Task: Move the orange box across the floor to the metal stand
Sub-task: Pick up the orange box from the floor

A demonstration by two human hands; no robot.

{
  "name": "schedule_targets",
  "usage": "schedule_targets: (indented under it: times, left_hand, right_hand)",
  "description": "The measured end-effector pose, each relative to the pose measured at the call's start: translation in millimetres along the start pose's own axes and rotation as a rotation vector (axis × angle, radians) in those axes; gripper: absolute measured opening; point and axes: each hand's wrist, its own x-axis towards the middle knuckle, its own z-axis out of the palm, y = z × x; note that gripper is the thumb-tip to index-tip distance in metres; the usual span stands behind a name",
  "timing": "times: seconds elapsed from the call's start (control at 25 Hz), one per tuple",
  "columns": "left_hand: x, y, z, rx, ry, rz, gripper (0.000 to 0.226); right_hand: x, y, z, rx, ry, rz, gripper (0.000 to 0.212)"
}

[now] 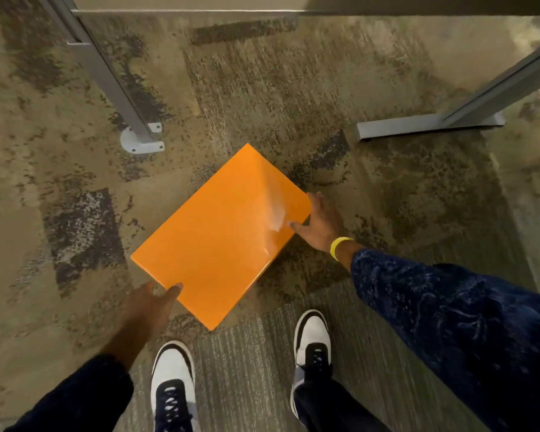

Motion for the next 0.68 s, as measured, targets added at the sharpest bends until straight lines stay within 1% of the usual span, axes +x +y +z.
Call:
schedule_targets:
  times: [0.04, 0.08, 0.16, 0.24, 0.32, 0.36, 0.6, 0.68]
  left_hand:
    - [7.4, 1.2, 9.1, -0.125, -0.017, -0.115, 0.080]
    - [13.4, 4.0, 18.3, -0.241, -0.025, -0.188, 0.077]
    - [22.1, 10.4, 38.3, -0.446, 0.015, -0.245, 0.064]
    - [27.0, 16.6, 57.4, -0.588, 0.085, -0.285, 0.064]
    - [33.4, 19.0, 71.9, -0.649, 0.189, -0.333, 0.067]
    - [36.2, 20.0, 77.2, -0.658, 0.216, -0.349, 0.067]
    - [47.1, 7.4, 84.7, -0.676, 0.228, -0.314, 0.060]
    - [49.3, 2.1, 88.2, -0.687, 0.240, -0.280, 0.052]
  right_hand:
    - [12.4, 1.4, 1.8, 0.007, 0.003, 0.009, 0.096]
    - [24.9, 2.5, 3.2, 0.021, 0.002, 0.020, 0.096]
    - [48.9, 3.4, 6.1, 0.053, -0.010, 0.028, 0.098]
    - [68.7, 1.9, 8.0, 0.080, -0.026, 0.014, 0.098]
    - [85.5, -0.5, 12.7, 0.086, -0.033, -0.007, 0.097]
    - [91.6, -1.5, 16.0, 0.083, -0.041, -0.014, 0.096]
    - [107.5, -4.4, 30.8, 0.162, -0.053, -0.025, 0.084]
    - [110.9, -0.2, 29.9, 0.155, -0.058, -0.036, 0.084]
